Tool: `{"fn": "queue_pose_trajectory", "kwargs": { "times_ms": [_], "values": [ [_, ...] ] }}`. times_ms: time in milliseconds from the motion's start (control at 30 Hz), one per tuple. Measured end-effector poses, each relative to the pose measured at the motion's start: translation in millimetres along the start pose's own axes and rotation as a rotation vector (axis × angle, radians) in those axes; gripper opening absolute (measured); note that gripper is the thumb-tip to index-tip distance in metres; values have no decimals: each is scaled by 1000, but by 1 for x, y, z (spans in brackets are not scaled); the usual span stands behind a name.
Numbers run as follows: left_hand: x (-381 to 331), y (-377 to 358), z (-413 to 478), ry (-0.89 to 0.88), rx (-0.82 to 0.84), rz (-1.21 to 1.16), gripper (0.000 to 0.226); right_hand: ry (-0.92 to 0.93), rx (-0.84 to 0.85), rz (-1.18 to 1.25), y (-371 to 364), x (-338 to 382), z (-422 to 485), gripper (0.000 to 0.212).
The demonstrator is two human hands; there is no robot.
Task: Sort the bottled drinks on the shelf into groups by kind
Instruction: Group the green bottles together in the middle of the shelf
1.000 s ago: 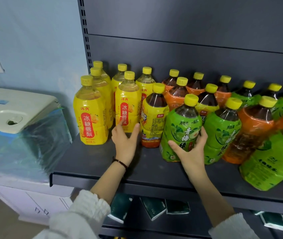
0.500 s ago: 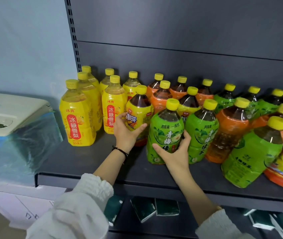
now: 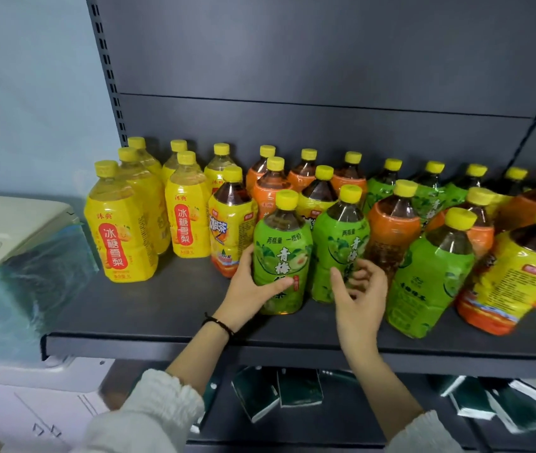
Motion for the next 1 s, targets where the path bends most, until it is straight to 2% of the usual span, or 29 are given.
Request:
{"fn": "queue_pose_trajectory", "kwargs": {
  "times_ms": [100,167,367,500,600,667,833,1000],
  "values": [
    [-1,4,1,4,-18,34,91,-70,54,-155,-7,-10,14,84],
    [-1,6,0,-3,-24,44,83,-115,72,-159,-17,-14,17,97],
    [0,19,0,7,11,61,90,-121,-46,-115,-21,-19,23,87],
    [3,30,-3,19,7,59,95,-162,49,-89,-20,-16,23,82],
    [4,41,-6,28,15,20,97,-135,118,-90,-23,-17,14,63],
    [2,45,-10,40,38,-50,100,-108,142,-89,-25,-14,11,58],
    [5,51,-12,47,101,-112,97,-220,346,192,-37,-1,22,76],
    [13,44,-13,87,125,-135,101,-214,273,159,-25,2,14,85]
  ]
}}
Point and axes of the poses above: each hand's wrist, its own z-axis towards the middle knuckle, its own y-axis out of the back of the hand, x = y × z, the point moved 3 cm from there along z, towards the middle knuckle, and after that the axes turned 2 degrees about z, right-handed, at the moved point
